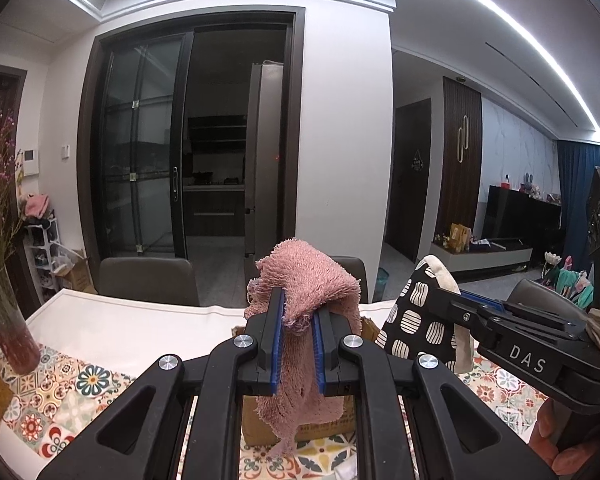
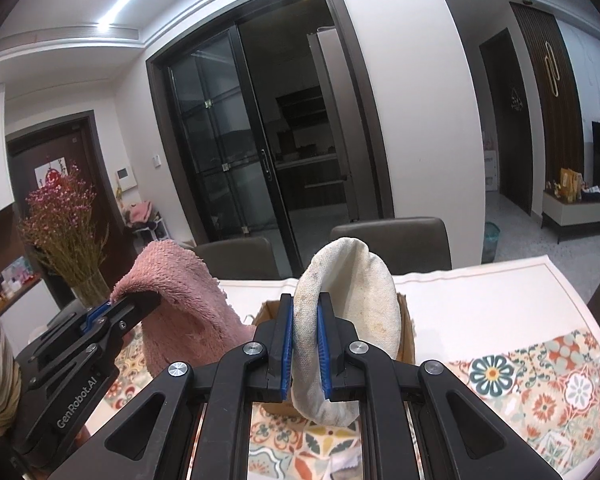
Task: Organize soft objects
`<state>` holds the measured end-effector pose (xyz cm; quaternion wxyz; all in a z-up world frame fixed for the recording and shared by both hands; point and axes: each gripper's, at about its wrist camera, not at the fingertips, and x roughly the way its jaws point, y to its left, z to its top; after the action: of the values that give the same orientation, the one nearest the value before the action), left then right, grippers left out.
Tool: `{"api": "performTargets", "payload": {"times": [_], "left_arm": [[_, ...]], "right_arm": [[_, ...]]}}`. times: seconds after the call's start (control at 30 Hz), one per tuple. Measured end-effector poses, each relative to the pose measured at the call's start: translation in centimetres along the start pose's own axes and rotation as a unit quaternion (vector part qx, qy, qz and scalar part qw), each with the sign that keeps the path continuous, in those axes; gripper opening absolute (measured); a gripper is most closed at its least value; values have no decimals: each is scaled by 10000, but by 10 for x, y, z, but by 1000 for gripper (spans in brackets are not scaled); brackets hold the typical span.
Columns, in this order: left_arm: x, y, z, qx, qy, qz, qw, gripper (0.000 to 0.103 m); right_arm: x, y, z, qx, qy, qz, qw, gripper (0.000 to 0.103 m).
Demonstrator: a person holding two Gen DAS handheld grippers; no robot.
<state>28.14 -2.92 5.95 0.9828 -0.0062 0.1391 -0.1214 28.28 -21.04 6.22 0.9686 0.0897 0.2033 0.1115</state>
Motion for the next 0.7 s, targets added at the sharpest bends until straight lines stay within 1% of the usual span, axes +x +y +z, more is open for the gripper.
{"api": "performTargets", "payload": {"times": [0.27,0.37,0.7], "left_arm": [[20,-1,9,74,-53,49,9999,14],[28,-1,13,58,-47,13,10000,14],[59,-3,18,162,-22,9,9999,14]], "right_arm": [[13,0,14,-130,-153,-64,9998,12],[19,-1,18,-174,-188,-92,9996,12],[53,-13,28,-202,-69,-163,9996,12]]}}
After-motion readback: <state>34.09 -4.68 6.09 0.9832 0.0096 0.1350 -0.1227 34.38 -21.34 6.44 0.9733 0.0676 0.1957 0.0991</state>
